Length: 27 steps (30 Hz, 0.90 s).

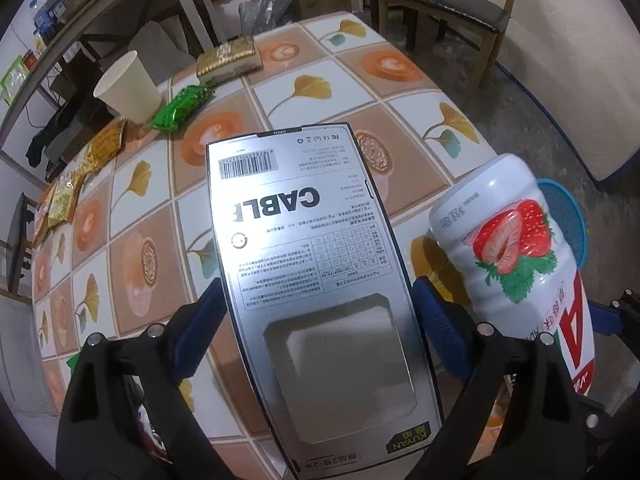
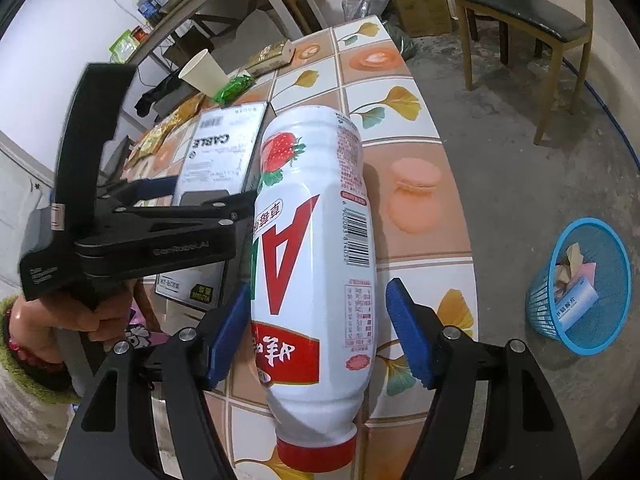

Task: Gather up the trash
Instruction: 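Carry the white bottle and CABLE box over the blue wastebasket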

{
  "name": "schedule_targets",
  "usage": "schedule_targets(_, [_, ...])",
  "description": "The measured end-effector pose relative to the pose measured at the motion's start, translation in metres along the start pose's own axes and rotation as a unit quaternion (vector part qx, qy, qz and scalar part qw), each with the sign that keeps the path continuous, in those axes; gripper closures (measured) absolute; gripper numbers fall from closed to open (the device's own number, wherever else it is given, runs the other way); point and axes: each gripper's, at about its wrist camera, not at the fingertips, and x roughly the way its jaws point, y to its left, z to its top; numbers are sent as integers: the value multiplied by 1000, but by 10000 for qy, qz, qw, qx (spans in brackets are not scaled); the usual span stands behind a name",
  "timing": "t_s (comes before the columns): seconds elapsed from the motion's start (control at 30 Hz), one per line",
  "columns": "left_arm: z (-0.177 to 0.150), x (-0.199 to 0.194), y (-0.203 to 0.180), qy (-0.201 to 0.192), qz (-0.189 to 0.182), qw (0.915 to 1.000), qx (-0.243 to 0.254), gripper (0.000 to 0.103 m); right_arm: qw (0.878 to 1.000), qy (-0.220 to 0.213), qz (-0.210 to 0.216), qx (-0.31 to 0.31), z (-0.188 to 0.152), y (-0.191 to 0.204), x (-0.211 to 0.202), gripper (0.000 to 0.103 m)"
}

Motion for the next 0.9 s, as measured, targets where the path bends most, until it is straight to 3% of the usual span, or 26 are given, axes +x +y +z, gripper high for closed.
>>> schedule_targets(0.17, [1, -9, 0, -178, 56, 9998, 52, 15, 9999, 4, 87, 116, 0, -3, 4, 38])
schedule_targets(0.23, [1, -12, 0, -228, 63, 9997, 56, 15, 9996, 16, 205, 173, -1, -4, 4, 45])
schedule_targets(0.9, [-1, -51, -7, -866, 117, 9960, 177, 16, 9982, -348, 200, 441, -1, -17, -18, 45])
